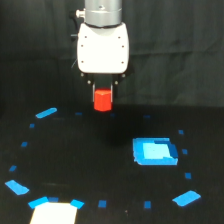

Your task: Pick up the red object from the table

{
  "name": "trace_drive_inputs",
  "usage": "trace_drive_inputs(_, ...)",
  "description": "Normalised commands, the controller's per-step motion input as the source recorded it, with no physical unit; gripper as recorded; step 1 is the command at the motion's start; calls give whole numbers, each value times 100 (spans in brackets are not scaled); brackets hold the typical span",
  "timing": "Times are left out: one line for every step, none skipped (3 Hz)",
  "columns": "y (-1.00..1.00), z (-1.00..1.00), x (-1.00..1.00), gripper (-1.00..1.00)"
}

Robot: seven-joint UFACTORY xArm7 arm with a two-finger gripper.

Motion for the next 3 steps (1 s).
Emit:
trace_drive_inputs(-5, -60, -17, -96)
trace_drive_inputs(-9, -23, 28, -100)
trace_drive_inputs(-52, -42, 15, -100)
